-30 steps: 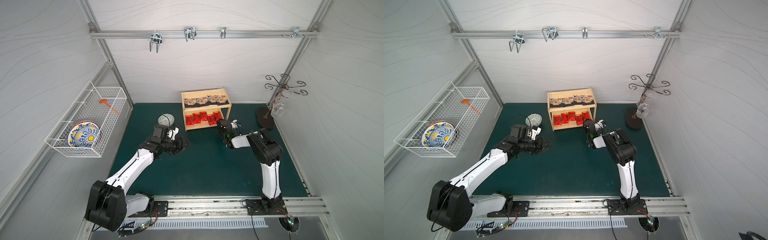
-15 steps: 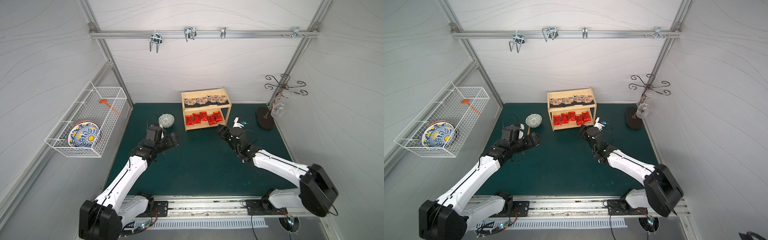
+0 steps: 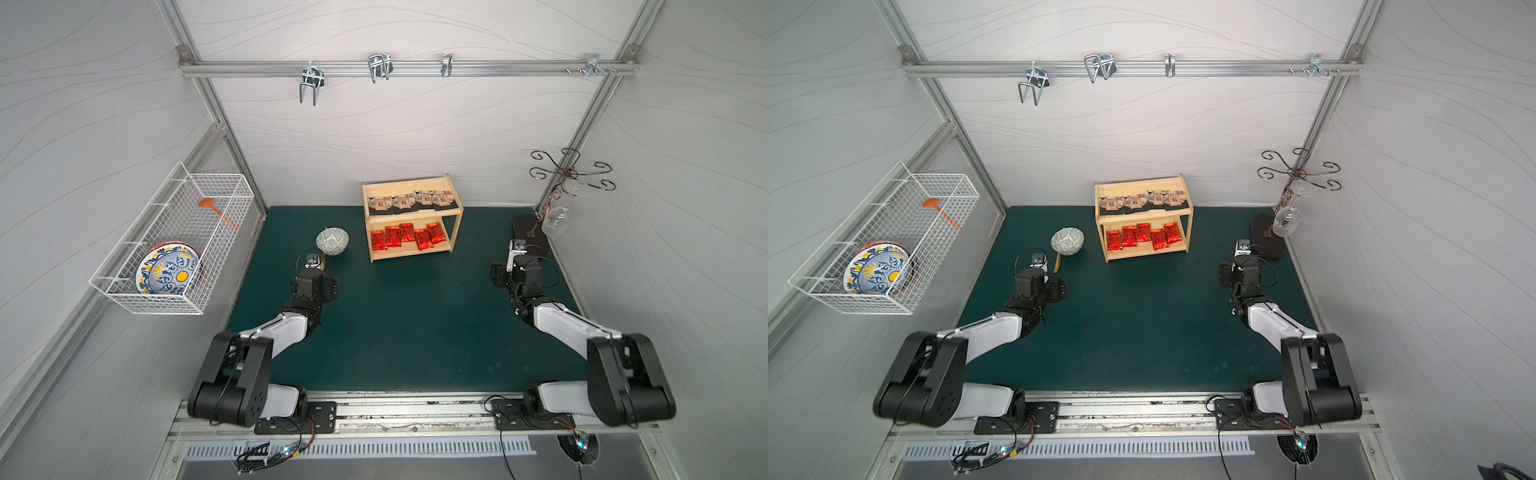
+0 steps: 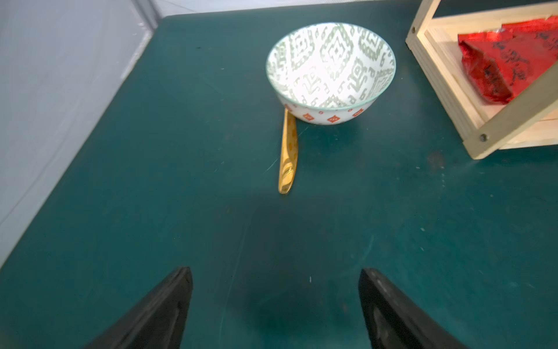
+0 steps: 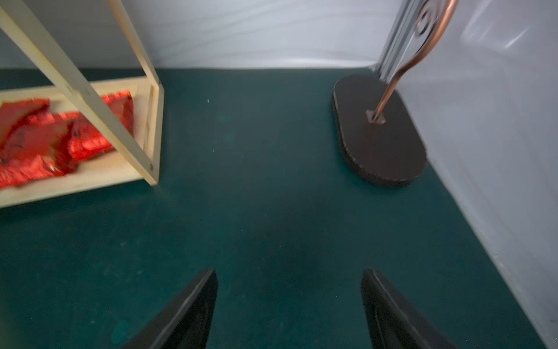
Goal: Place the tea bags on the shelf by color
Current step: Reset both arms
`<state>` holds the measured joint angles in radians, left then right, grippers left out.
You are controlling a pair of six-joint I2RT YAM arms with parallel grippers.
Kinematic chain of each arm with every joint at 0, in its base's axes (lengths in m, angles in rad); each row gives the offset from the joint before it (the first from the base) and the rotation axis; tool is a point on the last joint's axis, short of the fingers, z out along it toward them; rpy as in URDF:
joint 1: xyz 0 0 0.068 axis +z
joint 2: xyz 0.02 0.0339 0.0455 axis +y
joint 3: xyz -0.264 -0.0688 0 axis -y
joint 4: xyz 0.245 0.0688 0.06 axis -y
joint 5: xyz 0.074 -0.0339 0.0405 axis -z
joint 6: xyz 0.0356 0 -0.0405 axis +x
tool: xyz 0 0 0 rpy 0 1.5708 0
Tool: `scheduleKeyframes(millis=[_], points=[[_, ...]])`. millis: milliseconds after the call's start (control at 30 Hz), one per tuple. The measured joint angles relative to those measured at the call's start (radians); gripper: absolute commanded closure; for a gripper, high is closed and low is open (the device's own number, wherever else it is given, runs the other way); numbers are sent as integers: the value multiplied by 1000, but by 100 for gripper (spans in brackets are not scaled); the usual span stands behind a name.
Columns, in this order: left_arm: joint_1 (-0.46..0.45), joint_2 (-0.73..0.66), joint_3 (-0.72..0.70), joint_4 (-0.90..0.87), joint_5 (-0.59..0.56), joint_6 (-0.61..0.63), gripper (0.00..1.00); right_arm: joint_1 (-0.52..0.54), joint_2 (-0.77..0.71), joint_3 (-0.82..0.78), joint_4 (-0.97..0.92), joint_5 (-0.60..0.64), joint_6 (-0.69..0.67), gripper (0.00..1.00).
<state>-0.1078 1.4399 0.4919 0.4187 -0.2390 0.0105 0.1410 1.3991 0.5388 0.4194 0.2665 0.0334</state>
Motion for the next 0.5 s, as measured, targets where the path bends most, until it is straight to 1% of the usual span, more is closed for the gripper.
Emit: scheduleKeyframes(millis=[67,133,200,233,333,500], points=[[42,56,-3,71,70,11,11,-35,89,-44,92,-67,-3,18],[97,75,-29,153,135,5,8,-55,159,-84,183,-113,-6,18],[135,94,-63,246,181,1,2,-64,180,-110,210,-150,-6,16],[149,101,-72,262,202,-1,1,-66,180,-114,227,-166,-6,15],[160,116,-77,302,251,-11,1,-69,180,-101,277,-198,-8,1],[160,116,-77,330,277,-21,1,-69,180,-95,325,-219,-8,1]])
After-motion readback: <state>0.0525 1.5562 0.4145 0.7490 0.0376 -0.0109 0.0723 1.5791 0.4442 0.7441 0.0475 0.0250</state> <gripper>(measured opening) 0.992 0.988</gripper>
